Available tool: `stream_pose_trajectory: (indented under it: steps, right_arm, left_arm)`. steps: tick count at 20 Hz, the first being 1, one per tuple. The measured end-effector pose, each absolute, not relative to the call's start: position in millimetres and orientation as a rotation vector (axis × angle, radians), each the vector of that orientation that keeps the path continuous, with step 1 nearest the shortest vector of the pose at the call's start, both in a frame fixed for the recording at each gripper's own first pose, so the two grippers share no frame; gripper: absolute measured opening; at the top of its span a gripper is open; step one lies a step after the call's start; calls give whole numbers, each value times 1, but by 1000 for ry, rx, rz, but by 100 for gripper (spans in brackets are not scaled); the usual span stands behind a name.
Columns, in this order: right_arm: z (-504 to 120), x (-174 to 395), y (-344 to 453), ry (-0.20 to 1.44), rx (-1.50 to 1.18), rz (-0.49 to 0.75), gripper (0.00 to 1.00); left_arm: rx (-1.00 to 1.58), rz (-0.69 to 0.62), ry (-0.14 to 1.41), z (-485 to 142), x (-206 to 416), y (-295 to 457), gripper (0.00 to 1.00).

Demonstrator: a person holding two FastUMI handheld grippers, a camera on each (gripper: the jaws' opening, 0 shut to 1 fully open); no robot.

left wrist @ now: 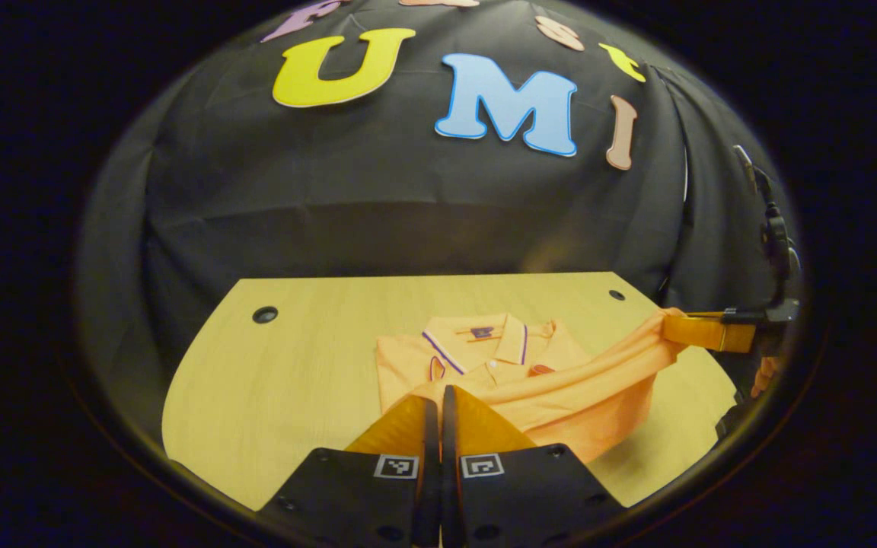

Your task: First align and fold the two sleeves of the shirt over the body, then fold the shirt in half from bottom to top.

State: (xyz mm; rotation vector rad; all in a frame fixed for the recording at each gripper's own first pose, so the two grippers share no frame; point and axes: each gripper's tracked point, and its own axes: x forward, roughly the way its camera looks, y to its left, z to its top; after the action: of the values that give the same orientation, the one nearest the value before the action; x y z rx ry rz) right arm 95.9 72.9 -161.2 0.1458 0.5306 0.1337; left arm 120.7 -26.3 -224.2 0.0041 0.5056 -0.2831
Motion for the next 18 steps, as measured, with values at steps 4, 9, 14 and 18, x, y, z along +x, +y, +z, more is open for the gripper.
stream_pose_trajectory:
  steps: [4,9,14,18]
  right_arm:
    - [-162,141,73,527,134,93,4]
    - [-173,186,75,533,129,71,4]
    - [-198,218,76,564,103,57,4]
    - [-226,236,80,612,99,52,4]
  left_arm:
    - [41,-314,467,-227,177,-36,6]
    - [66,-320,415,-241,230,-42,7]
    - [59,-293,392,-259,254,-40,6]
    - [61,-270,421,-284,264,-36,7]
